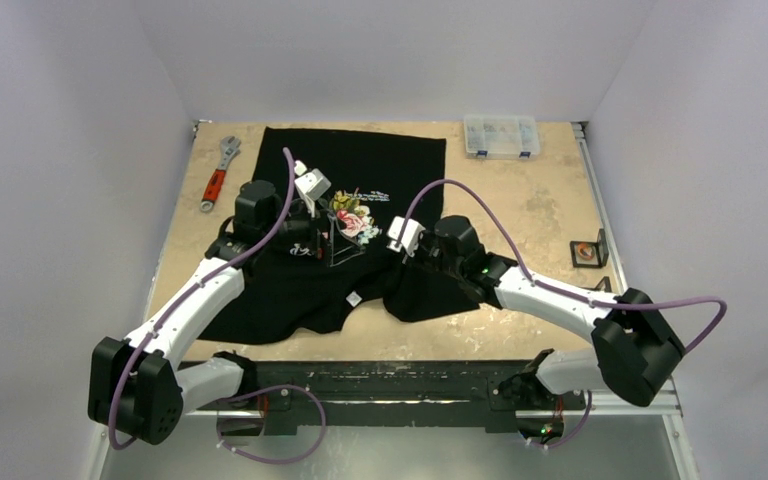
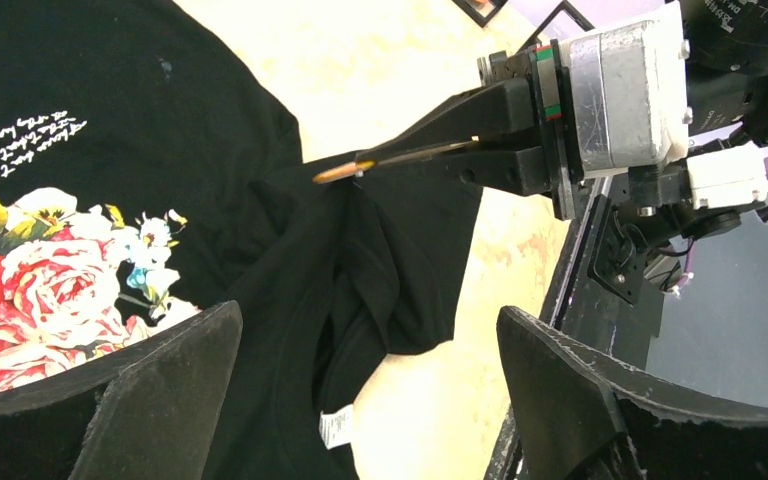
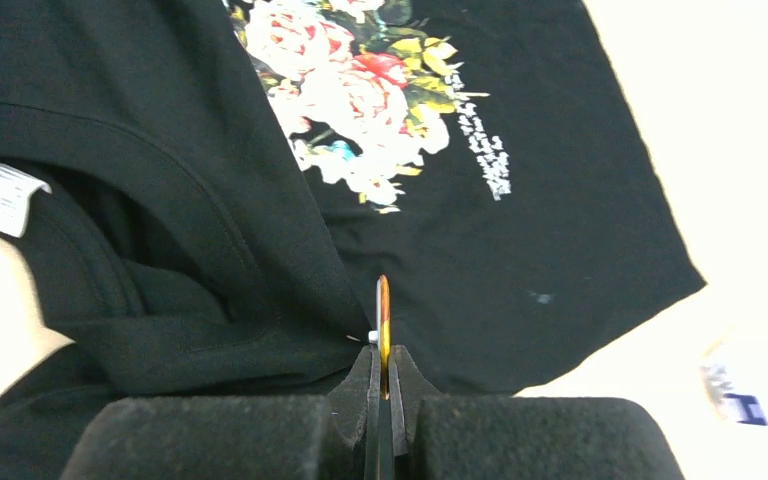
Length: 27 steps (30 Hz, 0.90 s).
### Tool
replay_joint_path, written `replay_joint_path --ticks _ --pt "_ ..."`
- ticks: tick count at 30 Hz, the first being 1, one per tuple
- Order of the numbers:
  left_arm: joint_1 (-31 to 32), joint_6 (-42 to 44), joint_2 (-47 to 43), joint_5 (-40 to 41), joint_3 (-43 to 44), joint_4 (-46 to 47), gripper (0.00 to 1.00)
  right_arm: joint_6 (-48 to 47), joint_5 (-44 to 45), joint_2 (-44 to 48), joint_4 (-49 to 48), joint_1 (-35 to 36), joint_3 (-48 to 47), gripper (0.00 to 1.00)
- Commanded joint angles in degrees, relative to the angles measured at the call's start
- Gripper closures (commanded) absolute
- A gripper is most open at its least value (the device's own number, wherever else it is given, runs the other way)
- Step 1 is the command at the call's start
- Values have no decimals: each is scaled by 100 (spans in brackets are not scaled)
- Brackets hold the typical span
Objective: Remove the brooch from the garment
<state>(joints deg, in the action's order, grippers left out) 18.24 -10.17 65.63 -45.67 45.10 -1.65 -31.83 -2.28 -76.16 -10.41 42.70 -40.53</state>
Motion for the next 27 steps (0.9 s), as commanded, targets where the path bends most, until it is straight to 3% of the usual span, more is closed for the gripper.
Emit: replay_joint_path --ticks 1,11,18,21,27 --pt "-57 232 -87 82 55 -74 0 -802 635 -126 -817 -7 116 100" --pt "-75 231 -10 129 90 -55 0 -1549 711 -148 -1208 -7 603 100" --pt "-131 209 -102 191 32 -114 0 -1031 770 -258 -717 -465 220 100" --pt "-168 238 -108 152 26 -108 0 -354 73 -150 202 -954 -375 100" --pt "-207 435 1 -425 127 8 4 1653 -2404 -456 2274 -1950 -1988 100"
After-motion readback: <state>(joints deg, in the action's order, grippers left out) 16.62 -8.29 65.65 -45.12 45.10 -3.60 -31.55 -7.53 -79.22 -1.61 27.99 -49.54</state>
